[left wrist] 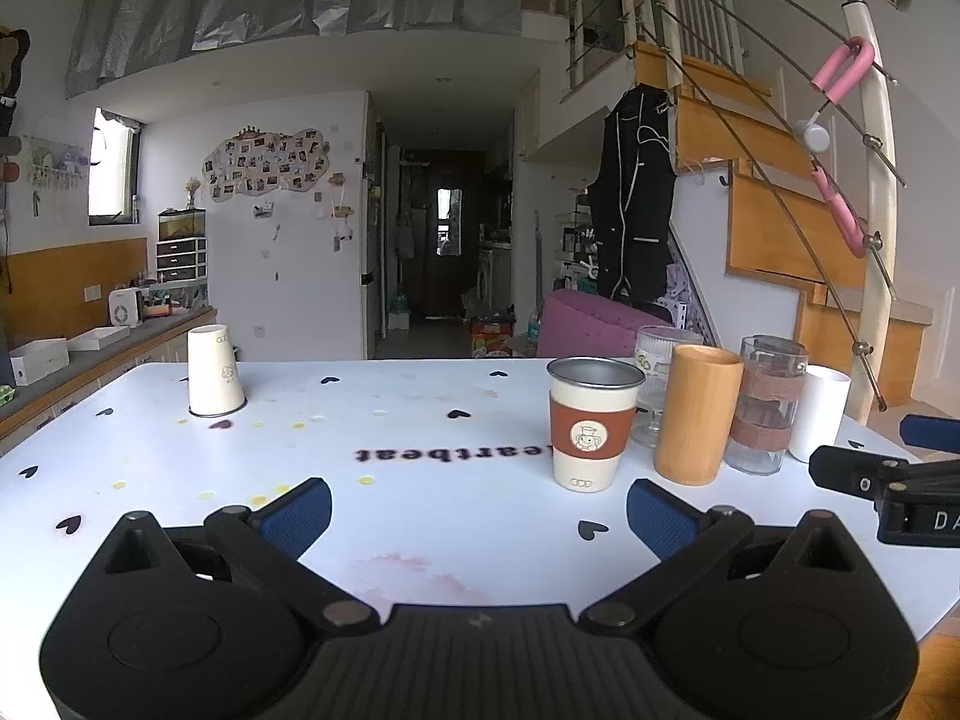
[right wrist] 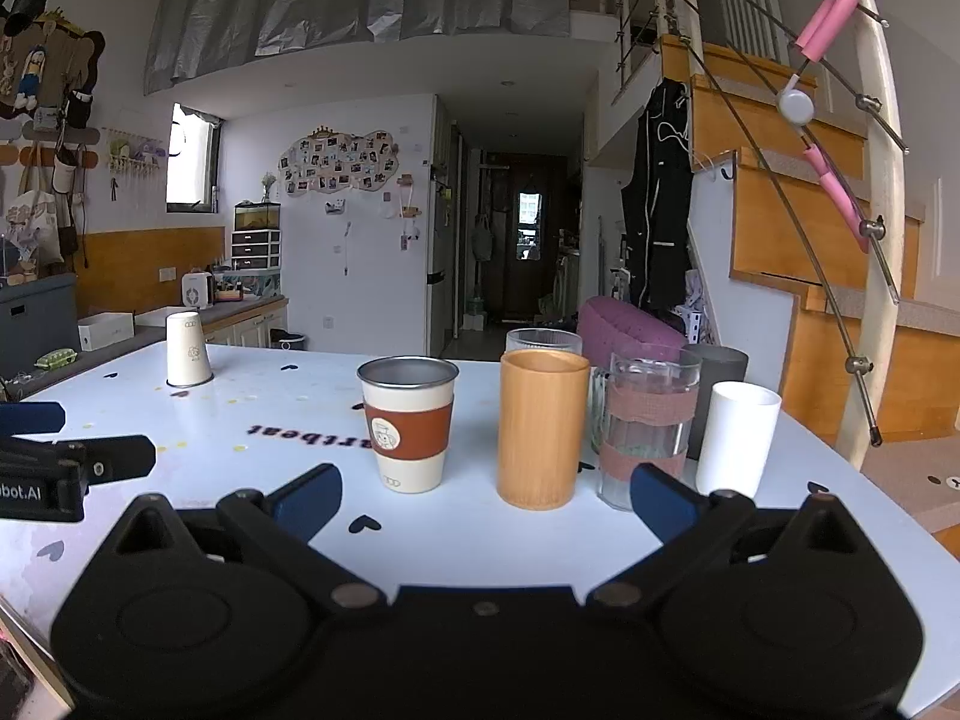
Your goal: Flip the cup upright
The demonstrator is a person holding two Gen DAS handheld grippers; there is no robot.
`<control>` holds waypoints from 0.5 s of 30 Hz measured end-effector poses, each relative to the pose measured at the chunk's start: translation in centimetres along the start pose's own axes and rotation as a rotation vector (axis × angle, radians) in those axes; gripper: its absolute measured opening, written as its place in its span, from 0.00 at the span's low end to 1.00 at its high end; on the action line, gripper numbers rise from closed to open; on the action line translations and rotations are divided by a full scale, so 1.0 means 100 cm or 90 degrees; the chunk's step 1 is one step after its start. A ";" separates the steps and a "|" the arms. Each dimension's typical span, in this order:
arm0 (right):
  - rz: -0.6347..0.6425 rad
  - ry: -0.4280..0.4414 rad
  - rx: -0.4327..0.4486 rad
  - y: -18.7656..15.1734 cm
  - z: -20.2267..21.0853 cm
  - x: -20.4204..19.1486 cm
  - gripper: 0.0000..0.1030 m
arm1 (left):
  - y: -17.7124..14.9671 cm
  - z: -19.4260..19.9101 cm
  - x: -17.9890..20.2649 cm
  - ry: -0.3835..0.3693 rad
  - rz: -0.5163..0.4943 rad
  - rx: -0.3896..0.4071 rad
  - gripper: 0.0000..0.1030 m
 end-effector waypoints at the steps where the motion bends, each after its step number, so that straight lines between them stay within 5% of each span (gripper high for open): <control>1: 0.000 0.000 0.000 0.000 0.000 0.000 1.00 | 0.000 0.000 0.000 0.000 0.000 0.000 1.00; 15: 0.000 0.000 0.000 0.000 0.000 0.000 1.00 | -0.002 -0.002 -0.003 0.003 0.001 -0.006 1.00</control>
Point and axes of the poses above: each gripper's, at about its wrist camera, not at the fingertips, and z roughly against the way its jaws point, x to its right, y to its top, the point moved 2 cm from there along -z, roughly the way its jaws point, and after that the axes turned 10 degrees about -z, right-handed, at the moved point
